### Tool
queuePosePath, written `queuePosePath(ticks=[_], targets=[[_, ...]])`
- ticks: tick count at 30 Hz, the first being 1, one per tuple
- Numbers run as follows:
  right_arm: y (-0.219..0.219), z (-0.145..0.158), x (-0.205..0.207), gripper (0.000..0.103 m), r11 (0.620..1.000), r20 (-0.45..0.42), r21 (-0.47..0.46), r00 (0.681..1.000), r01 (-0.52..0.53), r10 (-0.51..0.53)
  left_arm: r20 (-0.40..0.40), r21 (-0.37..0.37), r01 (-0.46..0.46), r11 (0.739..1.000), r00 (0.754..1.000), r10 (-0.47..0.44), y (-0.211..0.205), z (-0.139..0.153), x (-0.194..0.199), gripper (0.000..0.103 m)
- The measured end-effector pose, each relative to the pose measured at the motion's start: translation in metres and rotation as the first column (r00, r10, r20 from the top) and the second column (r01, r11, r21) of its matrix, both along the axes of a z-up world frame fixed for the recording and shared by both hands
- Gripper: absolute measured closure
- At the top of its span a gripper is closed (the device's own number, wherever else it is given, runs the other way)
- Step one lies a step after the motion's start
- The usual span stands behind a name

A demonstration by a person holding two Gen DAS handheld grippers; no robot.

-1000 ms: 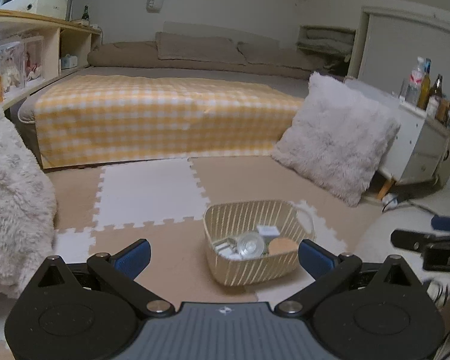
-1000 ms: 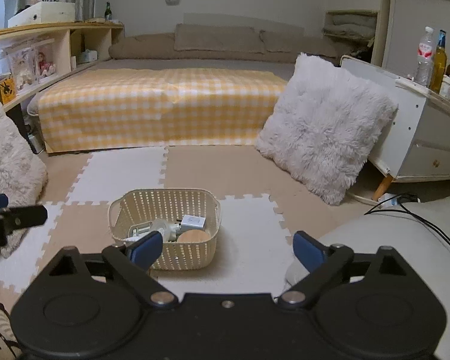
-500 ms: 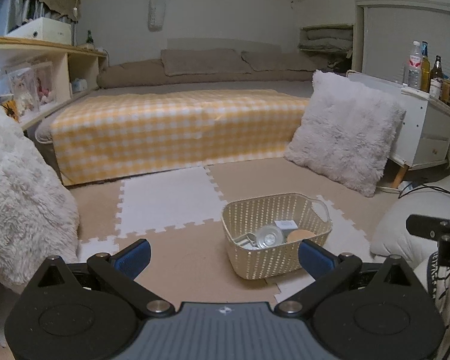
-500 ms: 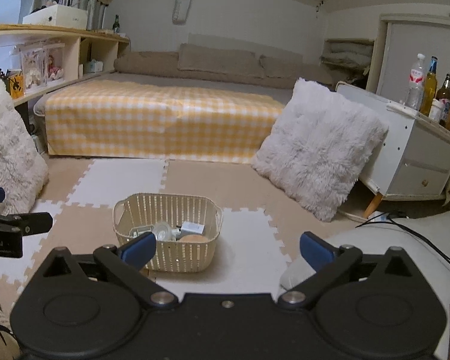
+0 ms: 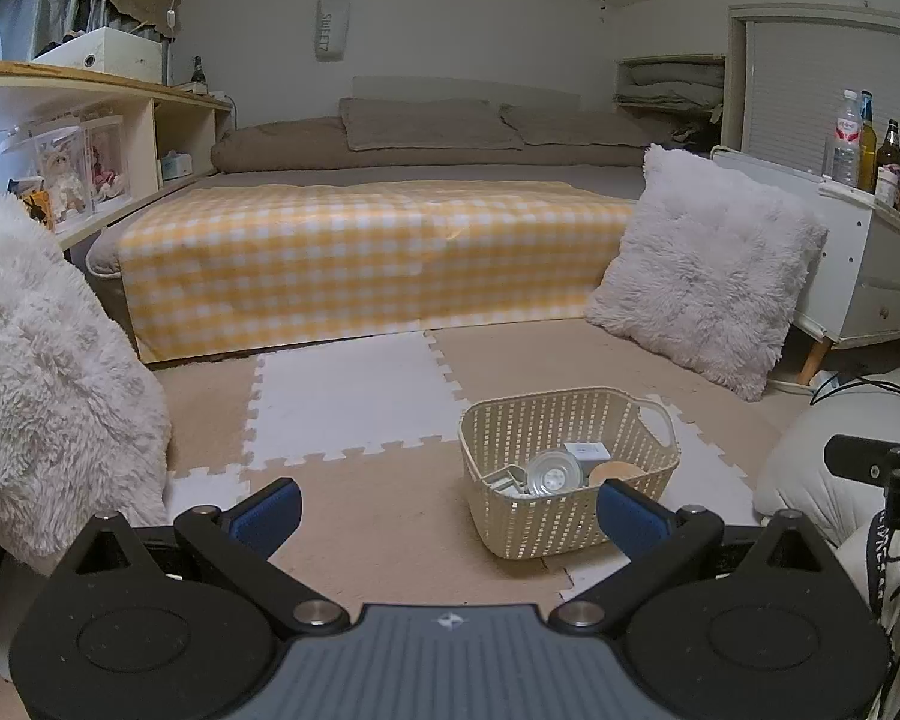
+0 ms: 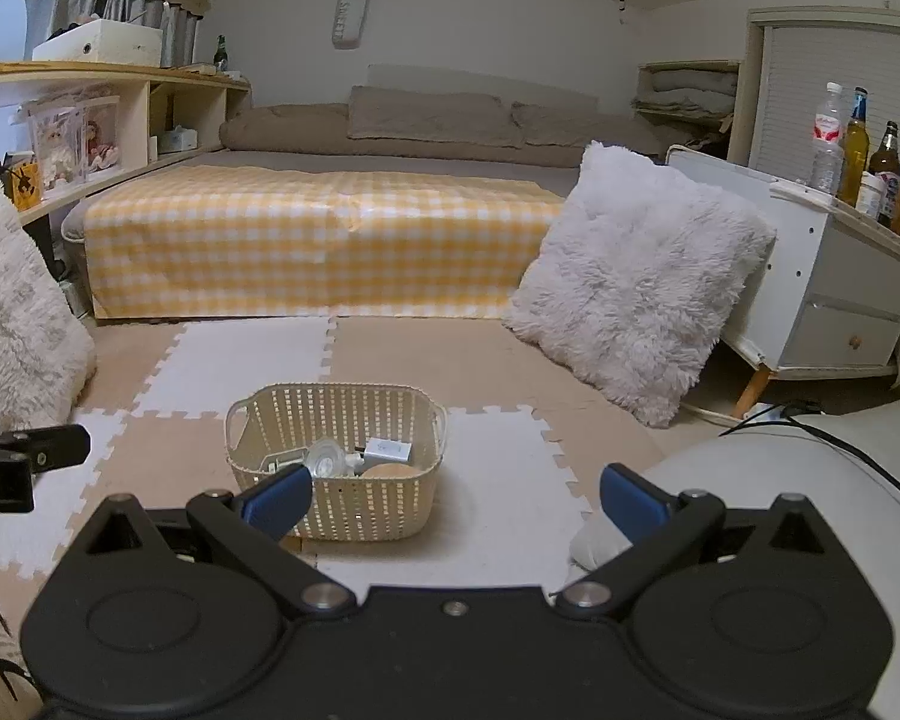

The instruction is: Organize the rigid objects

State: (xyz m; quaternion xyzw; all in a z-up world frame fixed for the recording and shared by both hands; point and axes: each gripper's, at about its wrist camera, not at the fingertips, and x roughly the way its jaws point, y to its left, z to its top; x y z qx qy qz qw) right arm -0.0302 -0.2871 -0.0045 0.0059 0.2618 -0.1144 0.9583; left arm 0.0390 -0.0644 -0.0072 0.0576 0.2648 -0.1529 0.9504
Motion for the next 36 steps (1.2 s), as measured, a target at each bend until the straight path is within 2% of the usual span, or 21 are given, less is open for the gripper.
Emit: queuePosePath(ticks=[36], targets=[[0.0017, 0.0001, -0.0002, 0.0, 1.0, -0.001, -0.008, 1.0, 0.0, 0.0, -0.003, 0.003, -0.002, 1.0, 1.0, 0.002, 0.0024, -0.0008, 0.0014, 0.0]])
